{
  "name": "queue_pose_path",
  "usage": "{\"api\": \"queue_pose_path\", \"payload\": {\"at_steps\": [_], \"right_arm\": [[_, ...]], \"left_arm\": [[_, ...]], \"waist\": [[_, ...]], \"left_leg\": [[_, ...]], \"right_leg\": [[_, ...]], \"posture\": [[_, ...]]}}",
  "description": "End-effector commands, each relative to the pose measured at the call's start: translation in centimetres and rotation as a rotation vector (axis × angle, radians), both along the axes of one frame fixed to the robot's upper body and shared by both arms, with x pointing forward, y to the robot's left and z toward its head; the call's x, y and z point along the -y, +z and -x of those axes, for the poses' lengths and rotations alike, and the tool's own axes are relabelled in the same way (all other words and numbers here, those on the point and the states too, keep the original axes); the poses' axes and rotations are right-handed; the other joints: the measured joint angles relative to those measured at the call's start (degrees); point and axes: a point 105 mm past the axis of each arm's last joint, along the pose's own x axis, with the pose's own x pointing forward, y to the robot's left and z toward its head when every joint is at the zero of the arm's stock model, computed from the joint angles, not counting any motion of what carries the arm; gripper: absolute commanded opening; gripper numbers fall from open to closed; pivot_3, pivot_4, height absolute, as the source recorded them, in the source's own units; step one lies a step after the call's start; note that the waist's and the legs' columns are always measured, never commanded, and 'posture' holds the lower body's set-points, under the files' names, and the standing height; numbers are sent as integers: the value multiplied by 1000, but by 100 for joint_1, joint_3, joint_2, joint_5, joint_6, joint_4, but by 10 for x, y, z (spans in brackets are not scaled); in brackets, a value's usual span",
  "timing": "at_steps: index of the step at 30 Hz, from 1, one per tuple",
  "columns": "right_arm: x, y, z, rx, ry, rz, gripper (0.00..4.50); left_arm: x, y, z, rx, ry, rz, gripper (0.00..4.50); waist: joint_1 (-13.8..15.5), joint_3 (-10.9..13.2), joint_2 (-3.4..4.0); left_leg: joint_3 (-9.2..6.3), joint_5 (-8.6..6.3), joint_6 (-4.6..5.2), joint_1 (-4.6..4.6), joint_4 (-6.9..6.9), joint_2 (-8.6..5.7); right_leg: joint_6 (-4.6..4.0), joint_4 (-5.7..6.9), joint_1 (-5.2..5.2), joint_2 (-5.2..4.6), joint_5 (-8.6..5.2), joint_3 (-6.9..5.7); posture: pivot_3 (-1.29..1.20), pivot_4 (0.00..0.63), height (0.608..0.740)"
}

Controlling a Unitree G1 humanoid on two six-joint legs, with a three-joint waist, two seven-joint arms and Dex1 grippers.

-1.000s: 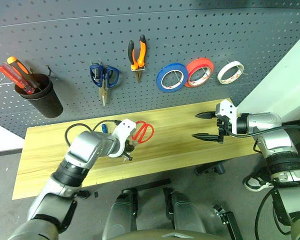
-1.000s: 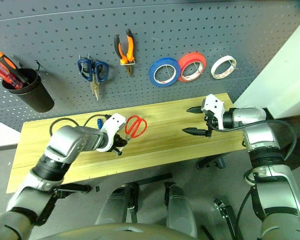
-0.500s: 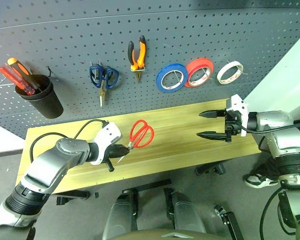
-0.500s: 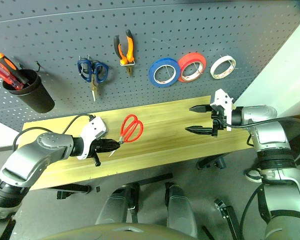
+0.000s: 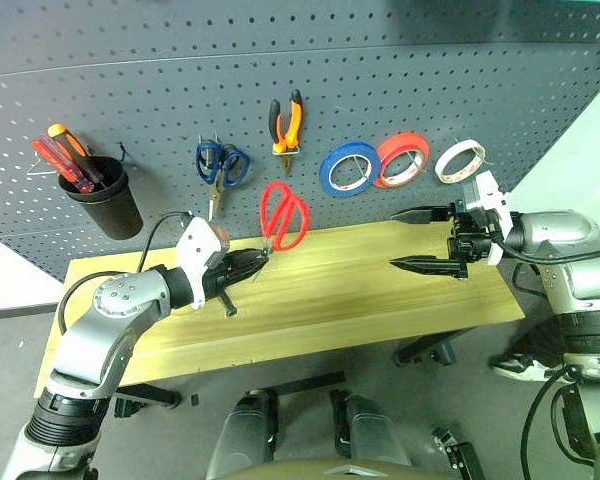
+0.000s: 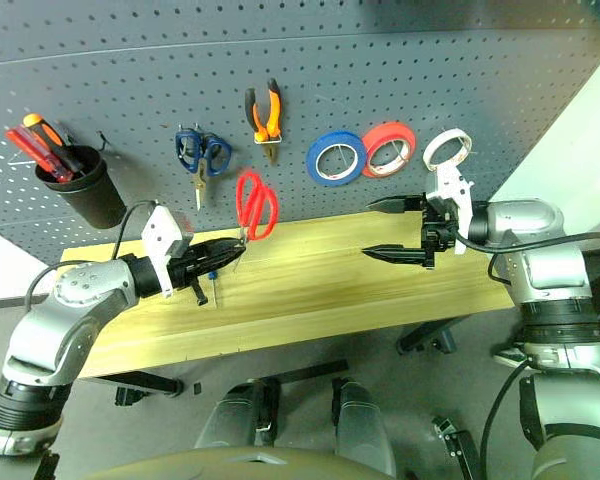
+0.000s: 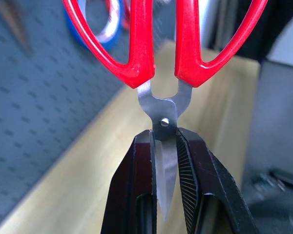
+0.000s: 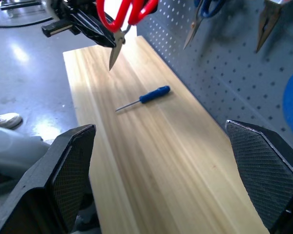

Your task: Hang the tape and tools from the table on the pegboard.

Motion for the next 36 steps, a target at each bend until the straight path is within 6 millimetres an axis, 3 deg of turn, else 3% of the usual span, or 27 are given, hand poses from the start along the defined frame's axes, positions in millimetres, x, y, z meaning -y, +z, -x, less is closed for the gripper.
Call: {"api": "queue_pose_path", "payload": {"at_steps": [1, 8, 17, 21, 26, 36], "right_arm": [[-2, 23, 1, 79, 12, -11, 4500], [-7, 27, -3, 65, 21, -19, 4500], [-11, 35, -15, 76, 25, -33, 4500], [-12, 35, -18, 83, 27, -22, 4500], [-11, 36, -20, 97, 24, -14, 4500], [-5, 36, -22, 99, -23, 0, 4500]], "left_arm": [[-10, 30, -13, 174, 163, 79, 289], [-18, 36, -20, 276, 352, 181, 289], [-21, 1, -30, 212, 534, 86, 289], [-19, -4, -33, 224, 575, 55, 289], [-25, -5, -47, 212, 674, 48, 289], [-9, -8, -80, 140, 721, 38, 289]], "waist": [[74, -51, -5], [132, -96, -2], [129, -114, 10], [132, -118, 11], [148, -125, 12], [231, -129, 11]], "left_leg": [[0, 0, 1, 0, 1, 0], [3, 0, 12, 44, 2, -1], [5, 0, 22, 52, 1, -3], [5, 0, 22, 55, 1, -3], [5, 1, 24, 58, 2, -3], [7, 2, 25, 64, 9, -8]], "right_leg": [[2, -1, 1, 1, 3, 0], [1, -12, 44, 6, 4, 2], [1, -14, 50, 12, 5, 5], [1, -14, 52, 12, 5, 5], [1, -13, 55, 13, 6, 6], [7, -9, 62, 16, 10, 8]], "posture": [[76, 43, 740], [88, 50, 740], [101, 57, 740], [97, 58, 740], [89, 57, 740], [63, 65, 740]]}}
